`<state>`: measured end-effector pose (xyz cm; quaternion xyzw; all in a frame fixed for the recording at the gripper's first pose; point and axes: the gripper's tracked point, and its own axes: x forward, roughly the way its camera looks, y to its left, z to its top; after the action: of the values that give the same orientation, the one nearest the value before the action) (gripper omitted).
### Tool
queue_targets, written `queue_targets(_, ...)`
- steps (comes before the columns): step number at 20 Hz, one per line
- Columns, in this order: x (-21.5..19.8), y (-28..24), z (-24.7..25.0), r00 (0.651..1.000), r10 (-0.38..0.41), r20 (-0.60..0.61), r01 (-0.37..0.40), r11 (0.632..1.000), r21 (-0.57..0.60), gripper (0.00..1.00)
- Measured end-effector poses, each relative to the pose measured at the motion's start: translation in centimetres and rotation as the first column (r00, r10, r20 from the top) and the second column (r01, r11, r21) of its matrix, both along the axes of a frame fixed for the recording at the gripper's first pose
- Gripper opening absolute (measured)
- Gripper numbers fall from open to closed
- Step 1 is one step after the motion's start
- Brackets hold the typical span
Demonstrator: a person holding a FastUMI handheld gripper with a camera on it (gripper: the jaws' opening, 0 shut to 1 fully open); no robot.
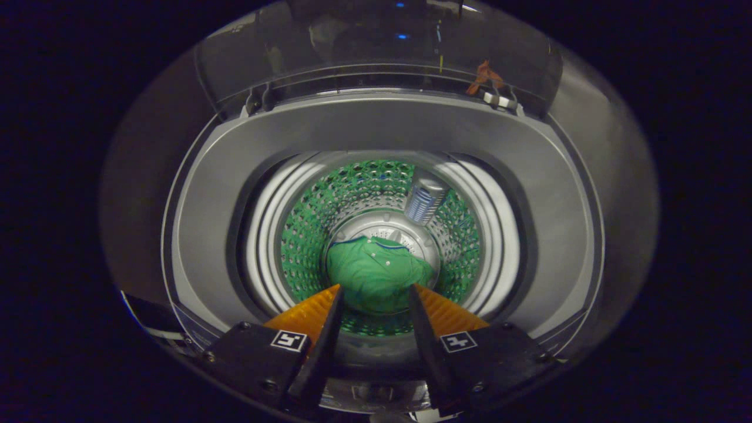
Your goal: Put the clothes into the washing machine and then close the washing machine lid.
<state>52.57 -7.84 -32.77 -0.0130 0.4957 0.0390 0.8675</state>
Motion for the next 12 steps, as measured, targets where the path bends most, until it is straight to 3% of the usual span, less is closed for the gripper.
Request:
queue_targets(8,0.7,-0.7,4.1,0.987,0.019,0.160,-0.018,1.000,-0.010,0.70)
queue_targets(12,1.8,-0.7,8.6,0.966,0.016,0.259,-0.018,1.000,0.005,0.70)
